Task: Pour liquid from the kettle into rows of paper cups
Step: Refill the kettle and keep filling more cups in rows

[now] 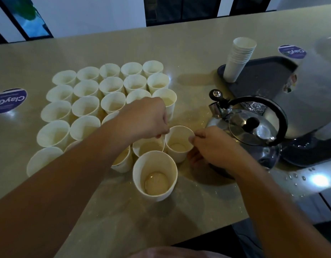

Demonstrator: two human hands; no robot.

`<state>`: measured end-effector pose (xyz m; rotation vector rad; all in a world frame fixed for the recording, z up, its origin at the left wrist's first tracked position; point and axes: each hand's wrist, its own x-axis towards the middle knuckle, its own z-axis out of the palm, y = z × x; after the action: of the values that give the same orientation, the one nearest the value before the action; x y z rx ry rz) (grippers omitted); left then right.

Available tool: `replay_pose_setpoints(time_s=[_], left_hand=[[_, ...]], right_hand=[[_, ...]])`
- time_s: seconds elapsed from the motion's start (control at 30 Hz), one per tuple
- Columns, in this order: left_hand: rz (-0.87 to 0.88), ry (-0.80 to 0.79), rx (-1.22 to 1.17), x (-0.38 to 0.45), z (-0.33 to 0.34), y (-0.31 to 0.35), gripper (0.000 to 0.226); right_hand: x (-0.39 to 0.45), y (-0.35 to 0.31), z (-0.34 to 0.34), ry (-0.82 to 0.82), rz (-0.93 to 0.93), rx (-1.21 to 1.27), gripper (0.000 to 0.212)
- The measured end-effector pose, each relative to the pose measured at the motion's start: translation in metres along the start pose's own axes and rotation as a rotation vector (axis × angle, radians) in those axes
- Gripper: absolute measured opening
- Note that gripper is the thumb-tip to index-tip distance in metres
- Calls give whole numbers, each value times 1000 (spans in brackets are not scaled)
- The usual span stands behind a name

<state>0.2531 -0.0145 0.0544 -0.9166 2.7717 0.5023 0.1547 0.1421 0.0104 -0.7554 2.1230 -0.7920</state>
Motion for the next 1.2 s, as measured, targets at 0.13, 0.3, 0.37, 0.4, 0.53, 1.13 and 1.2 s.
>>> replay_pose_setpoints(time_s=[0.13, 0.3, 0.37, 0.4, 0.53, 1.13, 1.2], left_hand=[[-11, 90, -68, 0, -10, -7, 28], [11, 87, -136, -3, -18, -17, 23], [23, 80, -134, -6, -18, -21, 23], [27, 84, -138, -9, -18, -22, 24], [43, 111, -206, -21, -22, -27, 26], [94, 220, -770, -130, 24, -58, 49], [105, 178, -806, -135, 37, -56, 72]], right_hand=[[9, -6, 2, 21, -2, 59, 27], [24, -13, 4, 38, -5, 136, 24], [30, -18, 5, 66, -6, 116, 24], [33, -19, 6, 64, -5, 124, 25], [43, -20, 6, 47, 12, 174, 24], [19, -30, -10, 277, -150, -74, 33], [6, -37, -11, 224, -239, -26, 33]])
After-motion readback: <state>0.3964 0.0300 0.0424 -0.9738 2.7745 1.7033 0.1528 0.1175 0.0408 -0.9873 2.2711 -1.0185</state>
